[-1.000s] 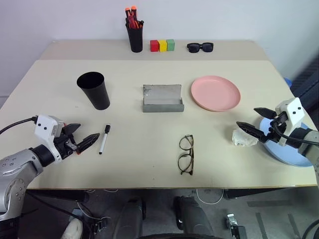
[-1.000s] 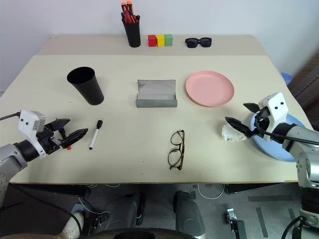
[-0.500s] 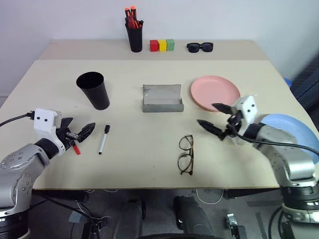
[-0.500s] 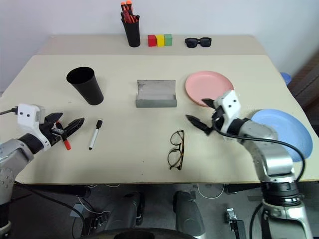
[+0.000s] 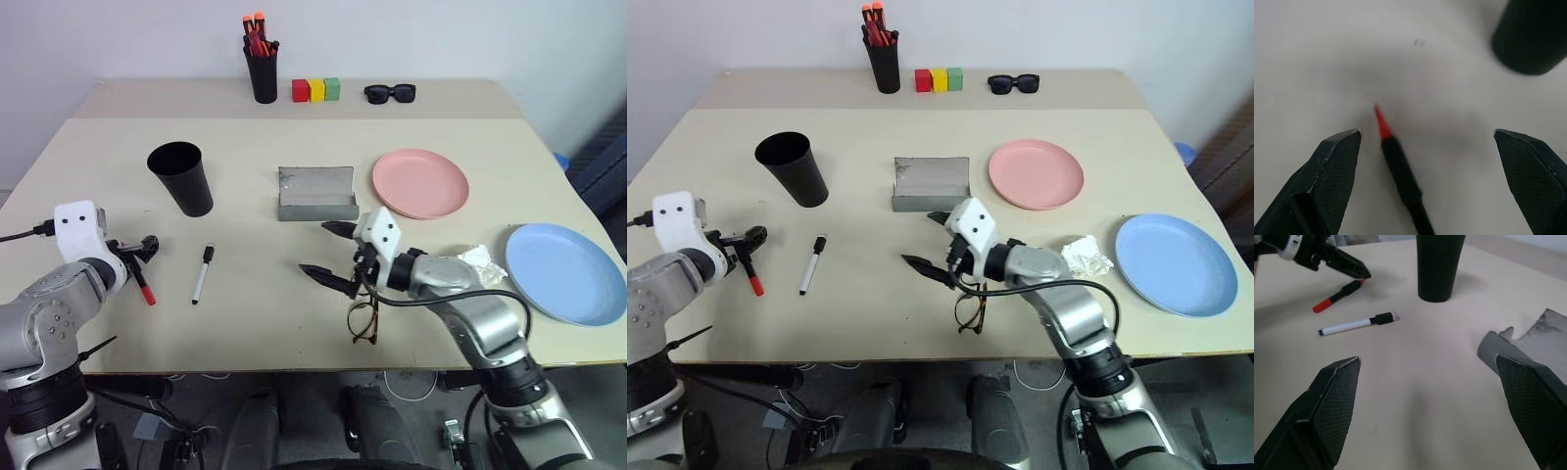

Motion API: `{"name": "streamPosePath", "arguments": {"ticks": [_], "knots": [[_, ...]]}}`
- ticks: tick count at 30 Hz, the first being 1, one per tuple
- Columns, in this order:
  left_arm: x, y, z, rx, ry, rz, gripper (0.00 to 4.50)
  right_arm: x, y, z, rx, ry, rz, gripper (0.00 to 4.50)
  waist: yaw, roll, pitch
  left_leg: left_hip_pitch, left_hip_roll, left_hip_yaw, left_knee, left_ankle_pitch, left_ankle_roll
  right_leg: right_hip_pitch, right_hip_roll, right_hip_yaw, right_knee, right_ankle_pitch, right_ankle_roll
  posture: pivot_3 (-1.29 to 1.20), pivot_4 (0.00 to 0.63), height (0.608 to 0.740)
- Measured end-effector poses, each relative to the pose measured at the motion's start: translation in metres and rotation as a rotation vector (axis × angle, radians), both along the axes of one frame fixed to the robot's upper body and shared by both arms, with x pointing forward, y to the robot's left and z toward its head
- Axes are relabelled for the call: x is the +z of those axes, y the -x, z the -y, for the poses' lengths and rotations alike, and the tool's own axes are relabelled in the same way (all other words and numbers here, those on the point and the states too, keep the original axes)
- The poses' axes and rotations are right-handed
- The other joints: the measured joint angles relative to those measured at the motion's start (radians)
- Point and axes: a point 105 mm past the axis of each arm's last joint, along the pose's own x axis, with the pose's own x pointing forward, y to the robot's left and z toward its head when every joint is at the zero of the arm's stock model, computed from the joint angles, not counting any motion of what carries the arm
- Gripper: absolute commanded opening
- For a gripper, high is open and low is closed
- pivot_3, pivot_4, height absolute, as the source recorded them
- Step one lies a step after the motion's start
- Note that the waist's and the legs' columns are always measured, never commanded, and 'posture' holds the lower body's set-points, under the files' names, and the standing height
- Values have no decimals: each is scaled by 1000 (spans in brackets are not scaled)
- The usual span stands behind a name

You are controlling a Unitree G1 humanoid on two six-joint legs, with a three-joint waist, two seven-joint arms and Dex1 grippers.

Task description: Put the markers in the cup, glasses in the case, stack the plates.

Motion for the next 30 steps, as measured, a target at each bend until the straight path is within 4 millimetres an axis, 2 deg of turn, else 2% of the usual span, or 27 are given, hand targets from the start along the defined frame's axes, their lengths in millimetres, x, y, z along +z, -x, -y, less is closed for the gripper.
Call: {"name": "streamPosePath", "arguments": {"ticks": [3,8,11,18,22,24,27,30], "knots": [[-12,5,-5,50,8,-115,4468,-3,3,-12,24,-4,4,4500,0,0,0,0,0,0,0,0,0,0,0,0,1,0,0,0,150,740],[-14,4,-3,77,43,-193,4468,-4,5,-19,22,-25,6,4500,3,-1,0,0,-1,-1,0,1,-2,0,0,0,1,0,0,0,150,740],[-14,2,-4,87,50,-211,3625,-5,4,-17,4,-20,8,4500,1,-1,0,1,-1,-1,-1,1,-2,0,0,0,1,0,0,0,150,740],[-13,-4,-5,100,48,-231,118,-8,4,-11,17,17,10,4500,0,-1,-1,3,-1,-1,-1,1,-3,2,0,0,2,0,0,0,150,740],[-12,-13,-3,110,87,-137,53,-9,5,-10,24,24,8,4500,2,-1,0,5,-1,-1,-2,1,-3,4,0,0,1,0,0,0,150,740],[4,-25,-8,118,75,24,53,-9,5,-10,27,24,7,4500,3,-1,0,5,-1,-1,-2,2,-4,3,-1,0,1,0,-1,0,150,740],[48,-36,-22,159,-34,310,53,-9,6,-11,31,22,6,4500,5,-2,0,4,-1,-1,-3,2,-4,3,-2,0,0,0,-1,0,150,740],[99,-35,-29,193,-168,592,53,-5,4,-14,24,2,33,4500,5,-2,0,3,-1,0,-3,2,-4,3,-2,0,-1,1,-1,0,150,740]]}}
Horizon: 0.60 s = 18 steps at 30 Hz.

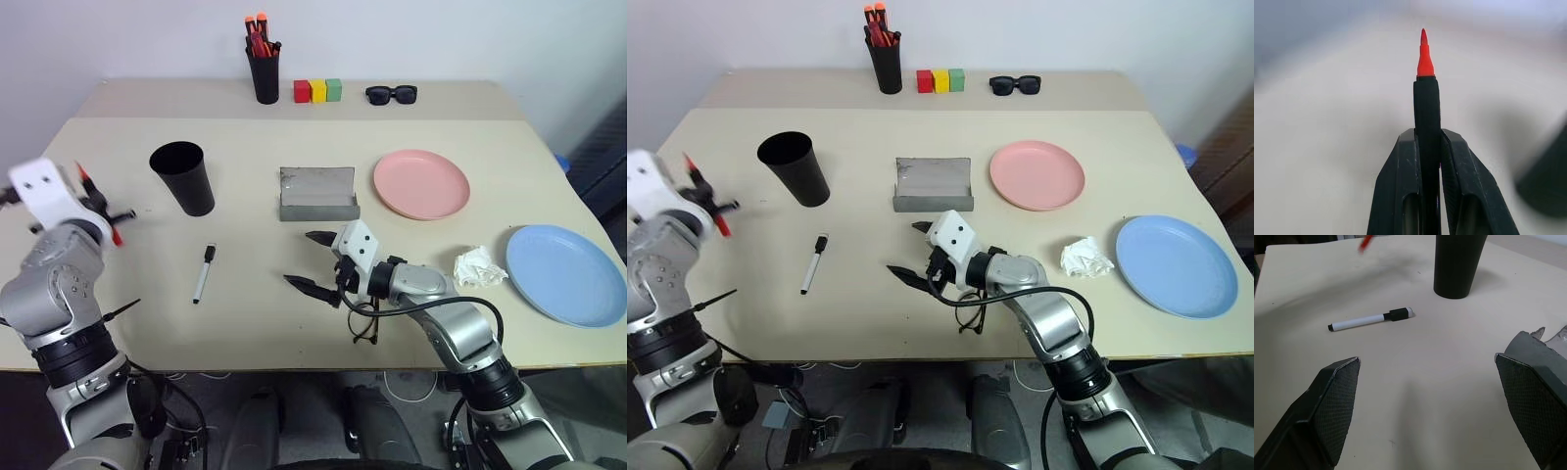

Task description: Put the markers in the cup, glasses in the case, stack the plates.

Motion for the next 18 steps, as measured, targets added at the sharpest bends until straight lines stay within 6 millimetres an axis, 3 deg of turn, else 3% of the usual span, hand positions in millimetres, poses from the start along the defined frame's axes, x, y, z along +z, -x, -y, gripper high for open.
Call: {"name": "streamPosePath", "arguments": {"ticks": [3,6,9,18], "knots": [[41,2,13,-12,-150,177,53,15,-14,-3,-72,-73,58,4500,0,0,0,0,0,0,1,0,0,0,0,0,0,0,0,0,150,740],[59,-8,37,-68,-248,246,53,49,-35,-3,-190,-171,173,4500,3,0,0,0,0,0,1,0,0,1,1,0,0,1,-1,0,150,740],[58,-24,56,-101,-287,262,53,70,-46,1,-285,-254,234,4500,1,0,0,0,0,0,1,0,1,0,1,0,0,1,0,0,150,740],[42,-54,79,-133,-232,307,53,60,-52,-2,-341,-270,201,4500,-6,0,0,-6,0,0,0,0,1,-8,1,0,4,1,0,0,150,740]]}}
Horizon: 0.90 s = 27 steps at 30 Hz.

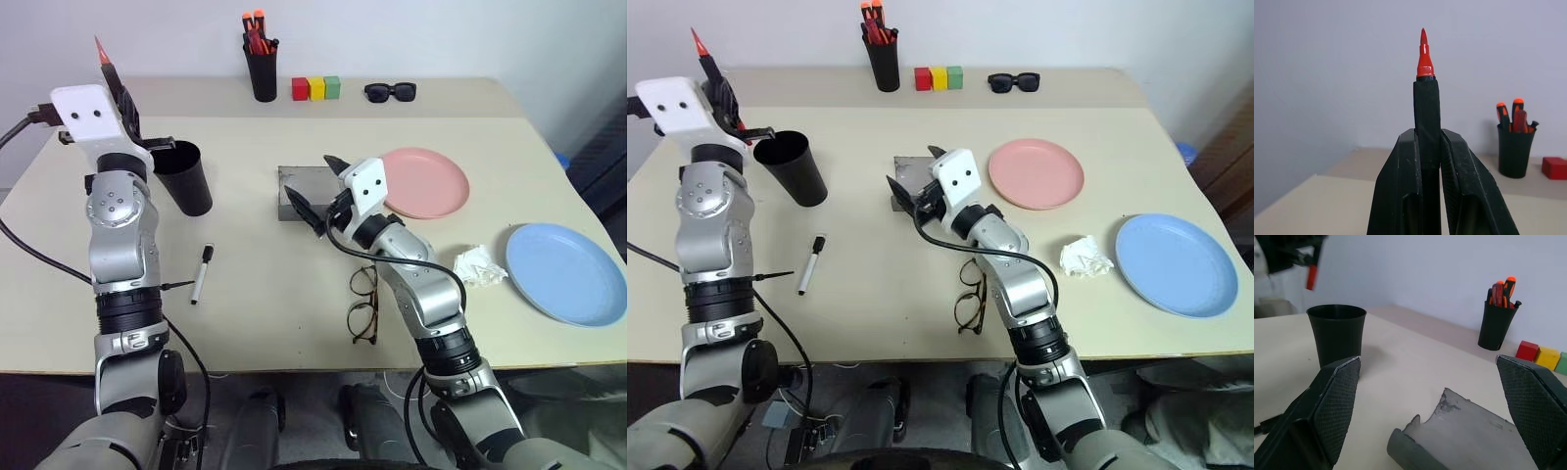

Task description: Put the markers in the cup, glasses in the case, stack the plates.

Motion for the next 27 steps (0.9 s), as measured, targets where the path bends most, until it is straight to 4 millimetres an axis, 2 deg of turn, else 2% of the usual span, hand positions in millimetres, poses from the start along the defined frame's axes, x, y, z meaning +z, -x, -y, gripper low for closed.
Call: {"name": "streamPosePath", "arguments": {"ticks": [11,17,23,27], "knots": [[-33,-16,16,-35,7,-54,53,-12,6,-7,7,5,-29,4500,2,0,0,0,0,0,1,0,0,0,0,0,0,0,0,0,150,740],[-38,-16,19,-41,4,-59,2923,-12,7,-7,8,5,-28,4500,2,0,0,0,0,0,0,0,0,0,0,0,0,0,0,0,150,740],[-43,-16,17,-46,66,-57,2923,-12,7,-7,10,5,-28,4500,2,0,0,0,0,0,1,0,0,0,0,0,0,0,0,0,150,740],[-33,-9,9,-31,120,-13,2923,-12,7,-7,11,6,-28,4500,1,0,0,0,0,-1,0,0,0,0,0,0,0,0,0,0,150,740]]}}
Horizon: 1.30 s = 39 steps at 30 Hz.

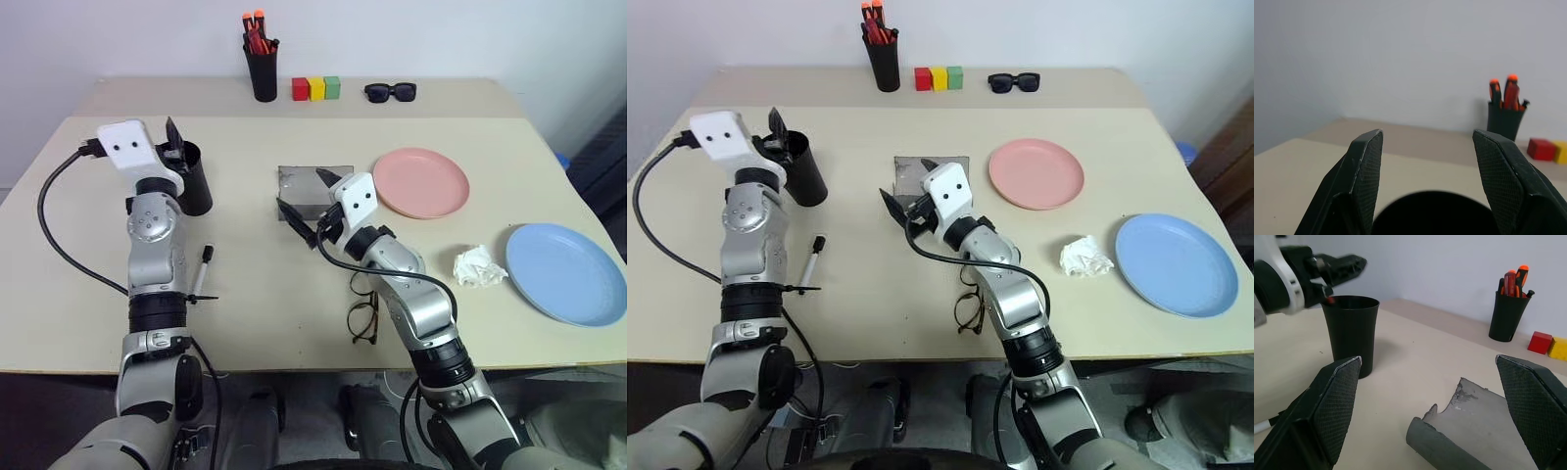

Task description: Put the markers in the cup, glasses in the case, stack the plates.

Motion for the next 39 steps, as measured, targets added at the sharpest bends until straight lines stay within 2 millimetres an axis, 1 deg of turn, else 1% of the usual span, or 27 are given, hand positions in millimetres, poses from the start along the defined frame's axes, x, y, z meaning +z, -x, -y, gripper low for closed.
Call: {"name": "streamPosePath", "arguments": {"ticks": [3,6,10,12,13,16,18,21,24,26,29,33,34,39], "knots": [[14,13,-4,-48,-18,23,2923,1,0,0,2,2,2,4500,-5,0,0,0,0,0,0,0,0,0,0,0,0,0,0,0,150,740],[26,33,0,-188,-68,8,2923,3,-2,9,-16,17,13,4500,-6,0,0,0,0,0,-1,0,0,0,0,0,0,0,0,0,150,740],[28,62,5,-342,-189,-118,2923,3,-4,26,0,63,9,4500,-8,0,0,0,0,0,0,0,0,0,0,0,0,0,0,0,150,740],[16,72,4,-374,-230,-249,2923,0,-1,32,52,114,-10,4500,-8,1,1,1,1,0,0,0,0,1,0,0,0,0,-1,0,150,740],[3,76,4,-387,-225,-352,2923,-2,4,35,98,151,-20,4500,-7,1,1,1,1,0,0,0,0,1,0,0,0,-1,0,0,150,740],[-42,83,1,-399,-105,-664,2923,-3,20,39,229,233,-45,4500,-4,1,1,1,1,-2,1,0,0,2,1,0,0,-1,0,0,150,740],[-64,90,8,-445,-31,-819,2923,-8,32,41,310,274,-75,4500,-2,1,1,1,1,-2,1,0,0,3,1,-1,0,-1,0,0,150,740],[-79,94,22,-520,45,-940,2923,-16,39,46,363,316,-120,4500,-2,1,1,1,1,-2,2,0,0,3,1,-1,-1,-1,0,0,150,740],[-95,96,21,-509,66,-1053,2923,-18,41,48,375,326,-133,4500,-12,1,1,2,1,-2,0,0,0,3,1,-1,0,-1,0,0,150,740],[-105,96,20,-482,23,-1125,2923,-18,41,48,374,328,-134,4500,-16,1,1,2,1,-2,0,0,0,3,1,-1,0,-1,0,0,150,740],[-117,97,19,-455,-44,-1212,2097,-18,41,48,368,325,-135,4500,-19,1,1,2,1,-2,0,0,0,3,0,0,-1,-1,0,0,150,740],[-119,96,16,-422,-80,-1239,105,-20,42,48,359,319,-136,4500,-18,1,1,2,1,-2,0,0,0,3,0,0,-1,-1,0,0,150,740],[-118,96,16,-422,-81,-1239,39,-21,42,48,357,318,-138,4500,-17,1,1,2,0,-1,0,0,0,3,0,0,-1,-1,-1,0,150,740],[-118,93,17,-422,-77,-1233,39,-20,43,47,350,318,-132,4500,-14,1,1,2,0,-2,0,0,0,3,0,0,-1,-1,-1,0,150,740]]}}
